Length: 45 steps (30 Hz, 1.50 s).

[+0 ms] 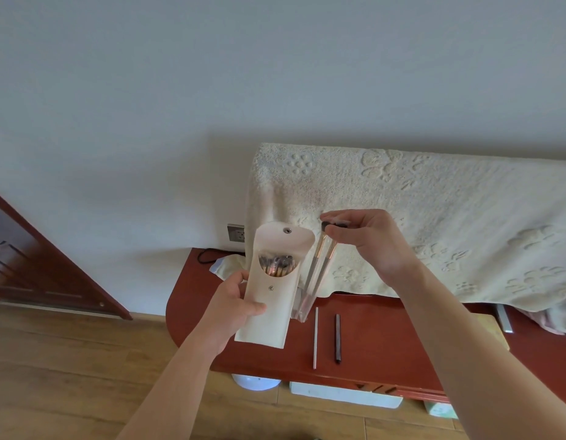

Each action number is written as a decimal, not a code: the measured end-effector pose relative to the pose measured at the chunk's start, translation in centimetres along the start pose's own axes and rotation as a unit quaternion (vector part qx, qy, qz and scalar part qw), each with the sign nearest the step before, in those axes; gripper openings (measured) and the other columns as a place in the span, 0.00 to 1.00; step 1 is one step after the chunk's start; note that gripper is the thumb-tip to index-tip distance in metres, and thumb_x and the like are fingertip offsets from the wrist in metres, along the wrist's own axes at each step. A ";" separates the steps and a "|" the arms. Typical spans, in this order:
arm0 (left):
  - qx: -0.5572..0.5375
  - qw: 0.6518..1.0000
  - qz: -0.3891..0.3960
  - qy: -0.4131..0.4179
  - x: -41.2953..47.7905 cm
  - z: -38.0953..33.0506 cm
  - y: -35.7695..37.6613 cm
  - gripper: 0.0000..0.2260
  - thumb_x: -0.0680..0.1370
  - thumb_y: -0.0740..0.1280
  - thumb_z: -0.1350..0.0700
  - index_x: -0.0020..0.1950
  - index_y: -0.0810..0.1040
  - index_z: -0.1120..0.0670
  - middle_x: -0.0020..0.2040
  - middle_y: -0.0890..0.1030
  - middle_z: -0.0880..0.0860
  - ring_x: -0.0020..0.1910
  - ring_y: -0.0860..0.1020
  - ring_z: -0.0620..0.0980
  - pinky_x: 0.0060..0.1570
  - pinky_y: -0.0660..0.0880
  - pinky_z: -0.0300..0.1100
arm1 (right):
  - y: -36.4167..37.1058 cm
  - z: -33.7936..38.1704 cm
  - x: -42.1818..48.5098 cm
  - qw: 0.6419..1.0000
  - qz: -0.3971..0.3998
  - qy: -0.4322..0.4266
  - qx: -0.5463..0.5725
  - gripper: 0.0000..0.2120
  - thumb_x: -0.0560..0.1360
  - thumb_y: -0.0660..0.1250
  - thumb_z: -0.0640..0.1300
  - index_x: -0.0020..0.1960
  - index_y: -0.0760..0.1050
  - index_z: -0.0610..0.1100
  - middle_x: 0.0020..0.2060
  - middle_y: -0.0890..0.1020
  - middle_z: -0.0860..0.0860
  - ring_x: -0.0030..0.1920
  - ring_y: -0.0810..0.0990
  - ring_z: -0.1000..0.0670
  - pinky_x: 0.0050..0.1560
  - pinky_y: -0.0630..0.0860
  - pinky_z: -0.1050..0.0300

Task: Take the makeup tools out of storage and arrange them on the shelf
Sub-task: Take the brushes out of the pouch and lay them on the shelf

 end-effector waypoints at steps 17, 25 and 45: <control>-0.123 0.991 0.043 0.018 0.1 -1.9 1.0 0.24 0.71 0.71 0.72 0.64 0.73 0.57 0.54 0.84 0.58 0.53 0.83 0.58 0.56 0.78 0.57 | 2.2 -1.9 -0.6 0.995 0.074 0.006 -0.064 0.04 0.71 0.74 0.39 0.46 0.85 0.43 0.45 0.86 0.46 0.54 0.82 0.42 0.64 0.71 0.39; -0.138 0.988 0.065 0.033 0.4 -2.5 1.1 0.22 0.72 0.68 0.74 0.64 0.76 0.57 0.55 0.84 0.58 0.54 0.83 0.58 0.56 0.79 0.56 | 2.8 -2.9 0.0 0.993 0.084 0.005 -0.082 0.03 0.70 0.74 0.41 0.42 0.85 0.48 0.44 0.86 0.47 0.54 0.81 0.39 0.62 0.73 0.38; -0.164 0.985 0.057 0.008 2.6 -2.9 1.5 0.14 0.79 0.69 0.53 0.63 0.80 0.55 0.57 0.84 0.57 0.58 0.82 0.57 0.64 0.74 0.59 | 3.1 -4.2 1.5 0.993 0.078 0.015 -0.085 0.04 0.69 0.75 0.43 0.43 0.85 0.44 0.45 0.84 0.38 0.45 0.80 0.35 0.48 0.70 0.51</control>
Point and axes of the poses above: each hand's wrist, its own x-axis towards the middle knuckle, its own y-axis out of the palm, z = x × y, the point moved 3 cm from there along x, towards the middle knuckle
